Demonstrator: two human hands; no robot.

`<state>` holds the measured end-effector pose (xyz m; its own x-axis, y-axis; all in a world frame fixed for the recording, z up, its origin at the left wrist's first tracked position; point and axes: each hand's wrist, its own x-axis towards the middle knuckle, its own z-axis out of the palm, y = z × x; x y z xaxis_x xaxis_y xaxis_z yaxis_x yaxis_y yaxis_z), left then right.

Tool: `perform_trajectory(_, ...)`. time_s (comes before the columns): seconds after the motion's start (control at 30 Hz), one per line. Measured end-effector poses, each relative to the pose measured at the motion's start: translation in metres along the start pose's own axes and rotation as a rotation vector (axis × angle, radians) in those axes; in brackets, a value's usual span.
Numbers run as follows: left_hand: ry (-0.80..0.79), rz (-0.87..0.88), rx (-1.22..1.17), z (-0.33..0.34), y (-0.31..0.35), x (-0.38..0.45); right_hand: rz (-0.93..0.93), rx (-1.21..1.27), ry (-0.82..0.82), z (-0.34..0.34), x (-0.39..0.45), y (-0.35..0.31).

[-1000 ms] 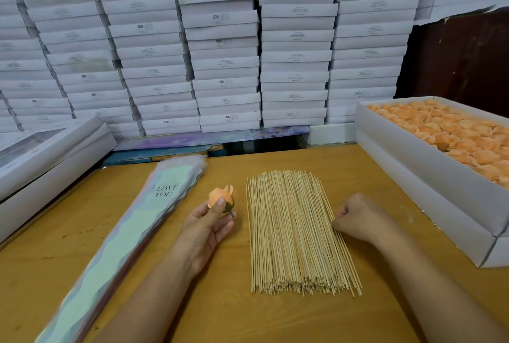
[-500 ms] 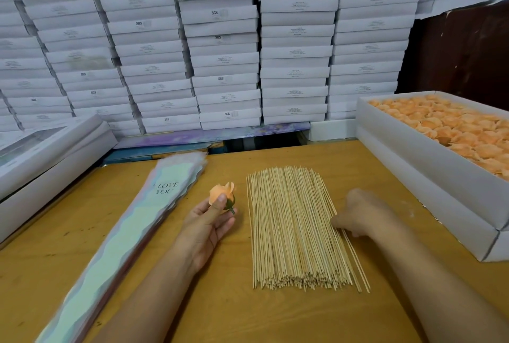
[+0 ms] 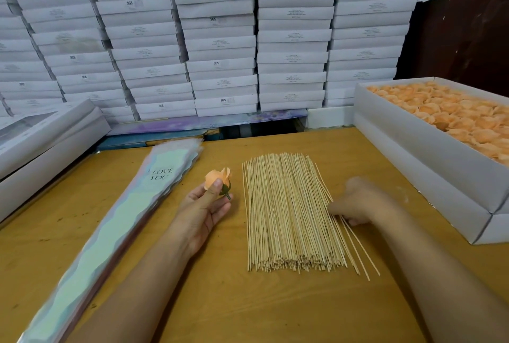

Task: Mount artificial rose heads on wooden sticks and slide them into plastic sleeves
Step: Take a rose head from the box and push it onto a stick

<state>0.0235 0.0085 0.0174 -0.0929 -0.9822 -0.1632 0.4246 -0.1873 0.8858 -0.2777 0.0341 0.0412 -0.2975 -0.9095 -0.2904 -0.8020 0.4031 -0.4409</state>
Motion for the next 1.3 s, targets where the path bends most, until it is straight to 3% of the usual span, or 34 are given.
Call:
perform_trajectory(0.13, -0.004, 0.000, -0.005, 0.000, 0.000, -0.001, 0.005, 0.174, -0.049, -0.002, 0.001, 0.006)
perform_trajectory(0.33, -0.006, 0.000, -0.030, 0.001, 0.001, -0.002, -0.061, 0.256, 0.012, -0.010, -0.010, 0.003)
perform_trajectory(0.6, -0.019, -0.028, -0.248, 0.003, 0.006, 0.000, -0.445, 0.273, 0.117, -0.012, -0.044, -0.020)
perform_trajectory(0.77, 0.011, -0.011, -0.420, 0.007, 0.014, 0.003, -0.589, 0.265, 0.108, 0.000, -0.044, -0.026)
perform_trajectory(1.3, 0.034, 0.012, -0.505, 0.016, 0.019, -0.002, -0.627, 0.148, 0.132, 0.011, -0.038, -0.028)
